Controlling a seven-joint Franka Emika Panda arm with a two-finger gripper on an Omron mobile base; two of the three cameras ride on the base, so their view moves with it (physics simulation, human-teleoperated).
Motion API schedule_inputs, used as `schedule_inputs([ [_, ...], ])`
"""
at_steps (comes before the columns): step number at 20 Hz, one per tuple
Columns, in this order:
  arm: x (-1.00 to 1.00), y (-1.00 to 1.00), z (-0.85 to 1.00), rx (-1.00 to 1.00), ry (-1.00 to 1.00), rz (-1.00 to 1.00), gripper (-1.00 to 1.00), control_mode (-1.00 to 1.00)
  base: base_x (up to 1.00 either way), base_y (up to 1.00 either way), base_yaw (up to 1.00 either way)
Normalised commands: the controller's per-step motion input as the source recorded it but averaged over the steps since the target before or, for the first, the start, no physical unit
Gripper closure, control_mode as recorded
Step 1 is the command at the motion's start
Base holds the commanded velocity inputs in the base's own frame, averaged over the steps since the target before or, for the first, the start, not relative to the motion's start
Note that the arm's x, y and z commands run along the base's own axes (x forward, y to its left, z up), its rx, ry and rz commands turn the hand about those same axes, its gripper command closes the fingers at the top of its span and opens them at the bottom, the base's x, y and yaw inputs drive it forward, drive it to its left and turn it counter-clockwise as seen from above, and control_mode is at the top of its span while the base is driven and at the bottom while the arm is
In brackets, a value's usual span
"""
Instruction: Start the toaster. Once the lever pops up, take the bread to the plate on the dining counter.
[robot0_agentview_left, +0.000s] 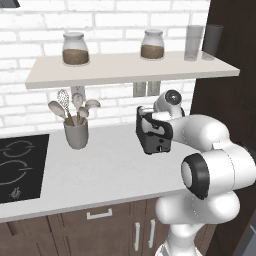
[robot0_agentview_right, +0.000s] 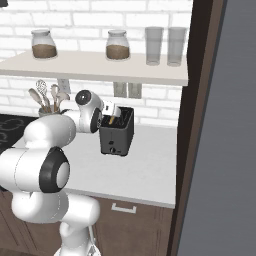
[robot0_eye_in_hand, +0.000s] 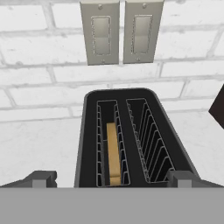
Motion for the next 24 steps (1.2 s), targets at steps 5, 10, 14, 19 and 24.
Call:
schedule_inputs([
  [5,0.00,0.00,0.00,0.00,0.00,0.00,-1.00,-1.00,0.00,0.00,0.00],
  [10,0.00,0.00,0.00,0.00,0.00,0.00,-1.00,-1.00,0.00,0.00,0.00],
  [14,0.00,0.00,0.00,0.00,0.00,0.00,-1.00,-1.00,0.00,0.00,0.00],
  [19,0.00,0.00,0.00,0.00,0.00,0.00,-1.00,-1.00,0.00,0.00,0.00],
  [24,0.00,0.00,0.00,0.00,0.00,0.00,-1.00,-1.00,0.00,0.00,0.00],
])
